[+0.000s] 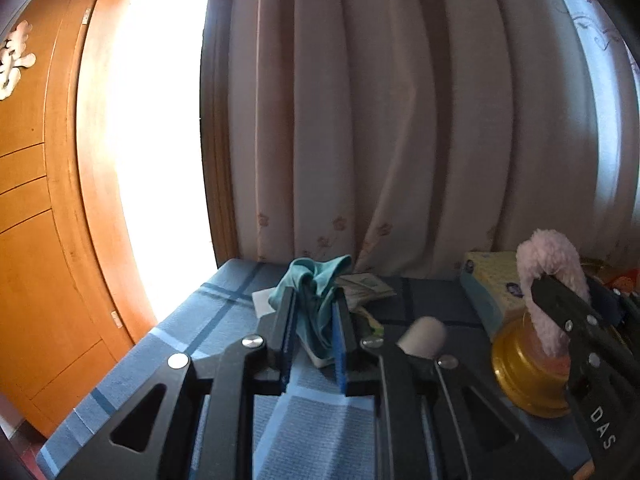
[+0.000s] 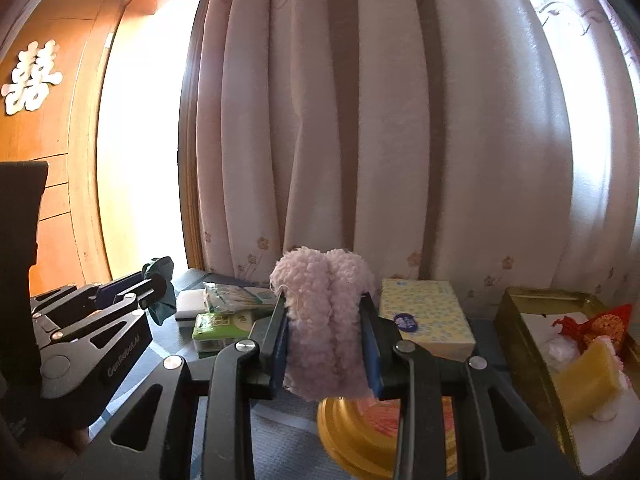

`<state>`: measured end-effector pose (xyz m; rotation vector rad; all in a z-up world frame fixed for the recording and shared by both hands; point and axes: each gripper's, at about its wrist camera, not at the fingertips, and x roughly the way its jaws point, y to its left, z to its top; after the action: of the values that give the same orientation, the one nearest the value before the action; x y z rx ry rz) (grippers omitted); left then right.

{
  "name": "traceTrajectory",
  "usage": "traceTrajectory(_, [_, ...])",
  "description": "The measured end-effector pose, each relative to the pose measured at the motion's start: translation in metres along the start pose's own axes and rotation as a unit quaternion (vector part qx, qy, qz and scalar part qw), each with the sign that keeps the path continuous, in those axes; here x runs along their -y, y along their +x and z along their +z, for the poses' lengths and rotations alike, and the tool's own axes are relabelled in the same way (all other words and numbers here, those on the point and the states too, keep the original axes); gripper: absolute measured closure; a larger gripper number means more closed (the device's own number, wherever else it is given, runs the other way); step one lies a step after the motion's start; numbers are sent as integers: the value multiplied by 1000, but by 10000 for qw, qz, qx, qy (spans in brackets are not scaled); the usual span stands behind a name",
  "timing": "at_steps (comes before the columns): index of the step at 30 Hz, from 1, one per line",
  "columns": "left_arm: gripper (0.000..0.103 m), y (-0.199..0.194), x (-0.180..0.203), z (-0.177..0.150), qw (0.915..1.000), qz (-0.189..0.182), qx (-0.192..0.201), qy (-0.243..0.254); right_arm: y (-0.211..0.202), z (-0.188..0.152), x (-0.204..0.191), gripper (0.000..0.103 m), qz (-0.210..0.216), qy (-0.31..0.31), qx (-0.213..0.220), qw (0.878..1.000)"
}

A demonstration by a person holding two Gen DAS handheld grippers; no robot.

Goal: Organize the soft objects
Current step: 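Carry the pink puff and teal cloth over the gold tray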

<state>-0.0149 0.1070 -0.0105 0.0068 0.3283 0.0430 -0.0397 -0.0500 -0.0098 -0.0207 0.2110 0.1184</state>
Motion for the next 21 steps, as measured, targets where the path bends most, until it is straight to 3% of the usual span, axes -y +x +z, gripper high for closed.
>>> traceTrajectory(8, [88, -27, -20, -4, 9919, -1119, 361, -483, -16, -4, 17, 69, -259, 61, 249, 9993])
traceTrajectory(16, [88, -28, -13, -3, 9944, -955, 309, -328, -17, -6, 25, 69, -251, 56, 278, 9993])
traceTrajectory(21, [88, -32, -5, -3, 9959, -830, 268, -233, -10, -6, 41, 69, -193, 352, 59, 9992])
